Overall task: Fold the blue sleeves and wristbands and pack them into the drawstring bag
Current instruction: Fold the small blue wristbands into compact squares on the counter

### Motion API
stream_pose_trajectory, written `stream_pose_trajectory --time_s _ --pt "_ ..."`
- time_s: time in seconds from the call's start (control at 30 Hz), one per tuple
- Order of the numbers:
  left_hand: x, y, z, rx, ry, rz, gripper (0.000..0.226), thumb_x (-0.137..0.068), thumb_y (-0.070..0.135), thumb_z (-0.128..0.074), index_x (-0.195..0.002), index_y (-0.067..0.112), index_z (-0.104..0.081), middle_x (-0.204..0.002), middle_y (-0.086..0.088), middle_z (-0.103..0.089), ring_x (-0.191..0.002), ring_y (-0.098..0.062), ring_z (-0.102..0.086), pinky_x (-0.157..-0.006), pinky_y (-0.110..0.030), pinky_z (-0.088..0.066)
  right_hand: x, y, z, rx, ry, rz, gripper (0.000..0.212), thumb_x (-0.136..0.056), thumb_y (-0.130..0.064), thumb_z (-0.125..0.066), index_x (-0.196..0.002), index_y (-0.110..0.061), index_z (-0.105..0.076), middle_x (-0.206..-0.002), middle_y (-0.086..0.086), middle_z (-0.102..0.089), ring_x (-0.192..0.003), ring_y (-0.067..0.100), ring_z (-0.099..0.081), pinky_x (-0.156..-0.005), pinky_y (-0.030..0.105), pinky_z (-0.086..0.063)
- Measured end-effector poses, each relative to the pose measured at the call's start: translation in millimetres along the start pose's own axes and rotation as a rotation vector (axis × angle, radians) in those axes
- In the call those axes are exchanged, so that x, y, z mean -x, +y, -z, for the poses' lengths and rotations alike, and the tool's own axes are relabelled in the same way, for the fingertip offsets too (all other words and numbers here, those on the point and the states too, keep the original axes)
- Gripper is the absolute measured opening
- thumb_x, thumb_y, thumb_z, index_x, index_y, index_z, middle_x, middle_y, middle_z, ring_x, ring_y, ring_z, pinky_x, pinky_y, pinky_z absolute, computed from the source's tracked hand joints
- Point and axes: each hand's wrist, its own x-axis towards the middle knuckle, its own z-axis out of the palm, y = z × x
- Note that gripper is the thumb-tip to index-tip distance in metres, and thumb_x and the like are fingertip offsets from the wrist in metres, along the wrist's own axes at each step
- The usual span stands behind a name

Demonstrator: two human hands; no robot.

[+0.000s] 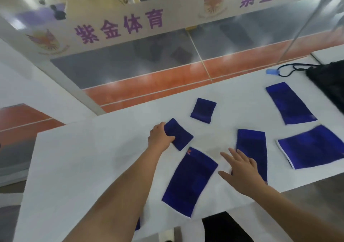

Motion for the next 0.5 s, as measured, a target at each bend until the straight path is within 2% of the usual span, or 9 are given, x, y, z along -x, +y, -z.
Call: stream_pose_trajectory --time_s 0.07,0.17,0.3,0.37,0.43,0.5 --pt "-10.4 7.2 -5.5 -0.101 0.001 0.078 0.07 -0.081 0.038 -0.075 -0.141 0.021 -0.042 -0.137 -0.008 -0.051 -0.123 -0.031 -0.051 -0.096 -0.042 -0.048 -10.0 14.0 6.4 0.025 -0.037 0.019 0.068 -0.096 -0.054 -0.049 -0.156 -0.038 -0.019 -0.168 -0.003 -0.009 -0.154 0.023 -0.001 -0.121 0.046 -0.008" --pt "-18.3 16.1 -10.8 -0.15 0.02 0.144 0.066 -0.084 0.034 -0.075 -0.141 0.02 -0.045 -0.134 -0.012 -0.048 -0.121 -0.031 -0.049 -0.095 -0.04 -0.046 -24.5 29.8 14.6 0.029 -0.122 0.059 0.066 -0.098 -0.051 -0.047 -0.156 -0.036 -0.019 -0.168 -0.003 -0.009 -0.154 0.023 -0.002 -0.122 0.046 -0.009" --pt "-25.1 20.0 -10.6 0.158 -0.012 0.313 0.065 -0.074 0.016 -0.083 -0.133 0.012 -0.055 -0.128 -0.013 -0.053 -0.108 -0.029 -0.06 -0.095 -0.041 -0.055 -34.3 39.9 23.8 0.02 -0.146 0.1 0.06 -0.098 -0.048 -0.049 -0.153 -0.034 -0.029 -0.164 -0.005 -0.023 -0.152 0.021 -0.015 -0.121 0.047 -0.016" --pt "-23.8 24.0 -5.4 0.339 -0.05 0.379 0.052 -0.075 0.006 -0.081 -0.123 0.005 -0.061 -0.119 -0.013 -0.063 -0.102 -0.028 -0.064 -0.089 -0.039 -0.057 -38.7 39.4 32.8 -0.017 -0.144 0.111 0.058 -0.099 -0.047 -0.051 -0.152 -0.032 -0.034 -0.162 -0.005 -0.029 -0.149 0.022 -0.025 -0.12 0.046 -0.022" --pt "-17.3 31.9 4.5 0.494 -0.073 0.418 0.035 -0.08 -0.004 -0.073 -0.113 0.002 -0.063 -0.117 -0.017 -0.066 -0.103 -0.028 -0.065 -0.081 -0.035 -0.057 -45.3 34.1 43.6 -0.137 -0.141 0.118 0.055 -0.098 -0.044 -0.055 -0.149 -0.031 -0.04 -0.158 -0.005 -0.036 -0.144 0.021 -0.035 -0.117 0.043 -0.03" --pt "-5.3 44.0 16.8 0.596 -0.063 0.407 0.034 -0.083 -0.006 -0.069 -0.114 0.005 -0.062 -0.12 -0.019 -0.067 -0.105 -0.029 -0.066 -0.074 -0.03 -0.055 -52.9 24.4 54.3 -0.331 -0.127 0.111 0.051 -0.095 -0.04 -0.062 -0.143 -0.03 -0.049 -0.151 -0.006 -0.046 -0.136 0.019 -0.045 -0.111 0.035 -0.038"
